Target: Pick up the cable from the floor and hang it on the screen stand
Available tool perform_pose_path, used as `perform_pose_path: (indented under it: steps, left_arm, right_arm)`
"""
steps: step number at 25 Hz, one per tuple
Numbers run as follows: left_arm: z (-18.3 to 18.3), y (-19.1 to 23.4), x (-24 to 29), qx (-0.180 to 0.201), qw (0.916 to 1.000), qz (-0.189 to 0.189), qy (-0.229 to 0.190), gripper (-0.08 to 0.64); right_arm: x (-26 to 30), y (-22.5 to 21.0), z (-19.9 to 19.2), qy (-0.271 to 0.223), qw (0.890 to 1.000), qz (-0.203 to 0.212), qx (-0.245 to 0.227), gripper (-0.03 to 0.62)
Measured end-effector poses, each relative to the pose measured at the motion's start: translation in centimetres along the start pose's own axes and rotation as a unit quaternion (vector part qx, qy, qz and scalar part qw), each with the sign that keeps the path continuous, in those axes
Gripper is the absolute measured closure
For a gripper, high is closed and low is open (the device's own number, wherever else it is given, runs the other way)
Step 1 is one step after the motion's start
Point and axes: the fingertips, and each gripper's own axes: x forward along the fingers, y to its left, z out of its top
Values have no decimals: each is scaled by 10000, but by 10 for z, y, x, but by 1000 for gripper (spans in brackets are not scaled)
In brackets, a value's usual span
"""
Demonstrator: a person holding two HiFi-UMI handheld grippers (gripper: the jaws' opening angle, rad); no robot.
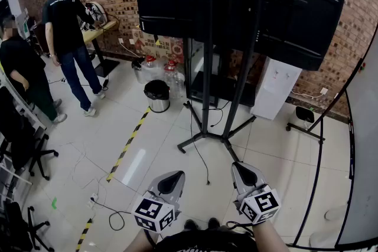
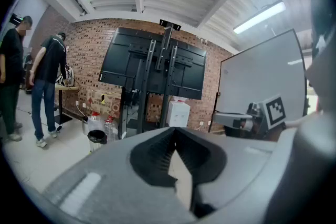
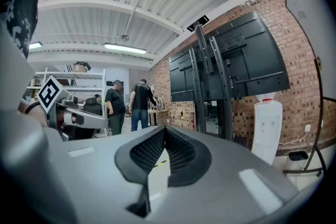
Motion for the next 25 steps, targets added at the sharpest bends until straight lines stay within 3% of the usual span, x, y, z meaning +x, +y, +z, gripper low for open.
perform_pose_path:
  steps: [3,8,13,19,25]
  left_arm:
    - [0,12,-7,52,10000,7,-47,554]
    - [17,19,-19,497,9980,-176,-359,555]
    - [7,36,-10,349,9991,-173,-156,554]
    - [0,54,21,339,9994,19,-18,555]
    - [11,71,94,261,9995,146,31,554]
  right_arm:
    - [5,0,-5,2,9999,-117,127,584]
    - [12,10,-8,-64,9997,-230,35,584]
    - [19,5,-19,52,9994,-353,43,583]
    - [47,-29,-38,113,9991,-346,229,584]
    - [108,-90,-55,297,9985,-162,439,584]
